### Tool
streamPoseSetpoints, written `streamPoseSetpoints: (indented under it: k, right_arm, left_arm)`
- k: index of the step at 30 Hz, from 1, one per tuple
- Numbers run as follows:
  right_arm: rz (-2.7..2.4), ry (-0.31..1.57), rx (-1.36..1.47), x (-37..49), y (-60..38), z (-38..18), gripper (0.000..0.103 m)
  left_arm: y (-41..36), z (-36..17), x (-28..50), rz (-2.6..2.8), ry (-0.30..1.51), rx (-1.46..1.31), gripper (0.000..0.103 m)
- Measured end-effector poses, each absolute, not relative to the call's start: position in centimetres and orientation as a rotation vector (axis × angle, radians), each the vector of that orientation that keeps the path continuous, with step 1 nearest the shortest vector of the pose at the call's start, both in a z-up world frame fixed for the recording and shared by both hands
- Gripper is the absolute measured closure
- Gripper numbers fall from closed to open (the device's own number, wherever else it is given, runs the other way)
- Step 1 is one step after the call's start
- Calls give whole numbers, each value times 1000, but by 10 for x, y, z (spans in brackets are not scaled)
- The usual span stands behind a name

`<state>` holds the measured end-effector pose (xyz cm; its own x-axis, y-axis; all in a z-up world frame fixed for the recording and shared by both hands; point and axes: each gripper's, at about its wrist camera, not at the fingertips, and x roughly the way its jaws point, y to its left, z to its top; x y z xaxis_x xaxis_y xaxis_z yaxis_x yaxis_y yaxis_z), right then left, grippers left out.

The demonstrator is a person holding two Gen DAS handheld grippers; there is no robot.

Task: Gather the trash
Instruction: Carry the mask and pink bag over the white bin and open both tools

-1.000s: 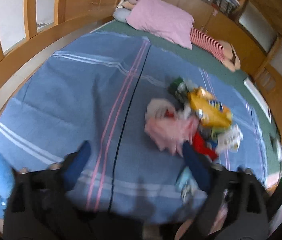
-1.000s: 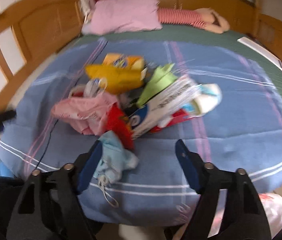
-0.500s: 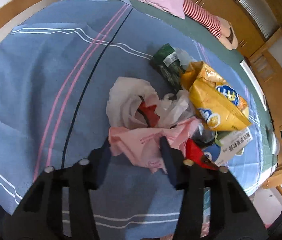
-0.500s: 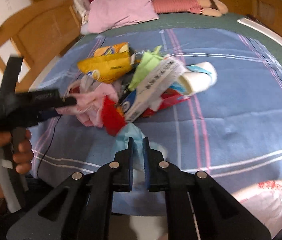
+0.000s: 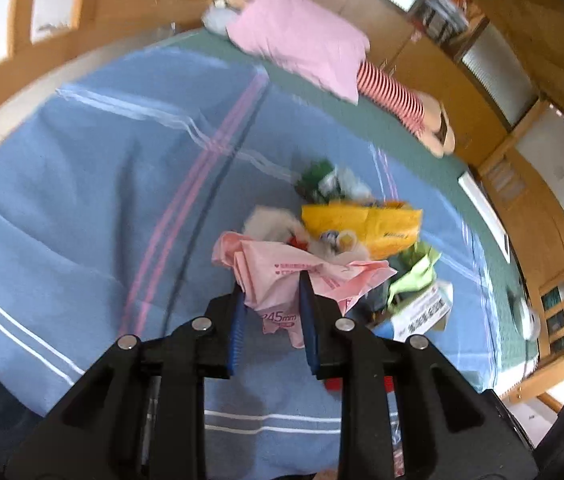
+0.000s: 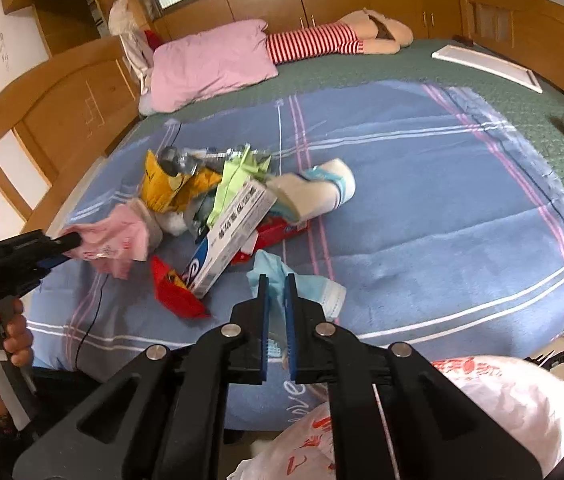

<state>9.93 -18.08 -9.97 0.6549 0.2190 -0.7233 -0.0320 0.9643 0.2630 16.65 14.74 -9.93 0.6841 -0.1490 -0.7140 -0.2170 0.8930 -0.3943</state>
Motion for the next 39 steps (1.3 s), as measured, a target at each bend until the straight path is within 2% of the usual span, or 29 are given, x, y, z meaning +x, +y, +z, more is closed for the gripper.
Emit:
streamPoseSetpoints:
  k: [5, 9, 13, 18, 19, 20, 22, 23, 24, 25, 26, 27, 31, 39]
  right_arm:
    - [135, 792, 262, 92, -198, -75, 95]
    - [134, 750, 238, 68, -215, -45, 95]
    - [116, 740, 169, 25, -231, -21, 95]
    - [64, 807, 192, -21, -265, -23, 94]
    - [56, 793, 220, -28, -274, -21, 83]
    - [44, 777, 246, -33, -280, -18, 55]
    - [16, 716, 310, -41, -293, -5, 29]
    - [15, 674, 342, -45, -299, 1, 29]
    - [17, 651, 359, -46, -301, 5, 29]
    - [15, 636, 368, -46, -303, 9, 29]
    - [4, 623, 366, -46, -304, 11, 29]
    - [-9, 614, 358, -46, -303, 13, 29]
    - [-18, 613, 336, -43, -304, 12, 29]
    - [-7, 656, 350, -31, -301, -4, 29]
  left_arm:
    - [147, -59, 136, 57, 726, -438, 78]
    - [112, -30, 105, -35, 694, -353, 78]
    - [58, -27, 75, -171, 718, -278, 78]
    - [-1, -44, 52, -329, 780, -190, 78]
    - [-10, -47, 48, -358, 796, -183, 78]
    - [-23, -50, 44, -408, 816, -170, 78]
    - [-39, -56, 34, -484, 833, -145, 77]
    - [-50, -57, 26, -532, 843, -130, 73]
    - [-63, -60, 19, -594, 861, -107, 59]
    - [-73, -64, 14, -642, 878, -89, 51]
    - [-80, -66, 8, -665, 886, -80, 36]
    - [-89, -70, 3, -682, 889, -68, 30]
    - [-80, -78, 14, -616, 888, -60, 28]
    - [18, -106, 89, -145, 900, -227, 29]
